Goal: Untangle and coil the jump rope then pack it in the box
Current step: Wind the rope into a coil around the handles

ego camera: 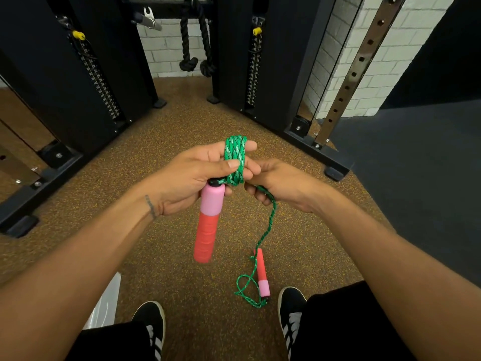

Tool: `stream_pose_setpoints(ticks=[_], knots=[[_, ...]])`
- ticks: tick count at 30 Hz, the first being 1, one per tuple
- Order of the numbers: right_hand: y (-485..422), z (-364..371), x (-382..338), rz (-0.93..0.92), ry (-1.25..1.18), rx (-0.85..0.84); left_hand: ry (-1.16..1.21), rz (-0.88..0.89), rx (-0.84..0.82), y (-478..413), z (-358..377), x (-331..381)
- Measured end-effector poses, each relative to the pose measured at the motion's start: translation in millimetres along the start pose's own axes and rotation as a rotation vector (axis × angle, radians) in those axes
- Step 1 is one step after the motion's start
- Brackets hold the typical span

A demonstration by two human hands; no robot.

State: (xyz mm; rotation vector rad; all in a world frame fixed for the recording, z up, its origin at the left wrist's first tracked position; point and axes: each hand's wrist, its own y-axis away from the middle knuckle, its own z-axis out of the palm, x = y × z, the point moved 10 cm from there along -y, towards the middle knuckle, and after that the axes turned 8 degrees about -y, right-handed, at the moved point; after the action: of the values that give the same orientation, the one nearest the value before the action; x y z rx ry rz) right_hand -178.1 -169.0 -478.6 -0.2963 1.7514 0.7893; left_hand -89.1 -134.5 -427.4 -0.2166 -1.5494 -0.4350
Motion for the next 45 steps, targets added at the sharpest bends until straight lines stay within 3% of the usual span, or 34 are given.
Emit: stream_pose_setpoints(ticks=[6, 17, 22, 27, 33, 40, 45], knots=[[1, 16, -3, -0.031, 0.047, -0.092, 0.065, -0.015, 0.202, -1, -20, -1], [9, 20, -18, -0.109, 0.056, -0.087, -0.067, -0.037, 0.247, -2, -28, -6], [15, 10, -34, -0.173, 0.006, -0.049, -0.147, -0.061, 0.186, -2, -25, -13], [27, -8, -58, -0.339, -0.121, 0.018, -0.166, -0.157, -0.012, 4, -3, -25], [32, -10, -66, -0.415, -0.113, 0.060, -0.225, -0.137, -0.177, 8, 20, -21], [29, -24, -63, -0.404, -0.172, 0.156, -0.190, -0.069, -0.125, 5, 17, -13], [16, -28, -47, -0.289, -0.106, 0.152, -0.134, -0.065, -0.132, 6, 15, -12]])
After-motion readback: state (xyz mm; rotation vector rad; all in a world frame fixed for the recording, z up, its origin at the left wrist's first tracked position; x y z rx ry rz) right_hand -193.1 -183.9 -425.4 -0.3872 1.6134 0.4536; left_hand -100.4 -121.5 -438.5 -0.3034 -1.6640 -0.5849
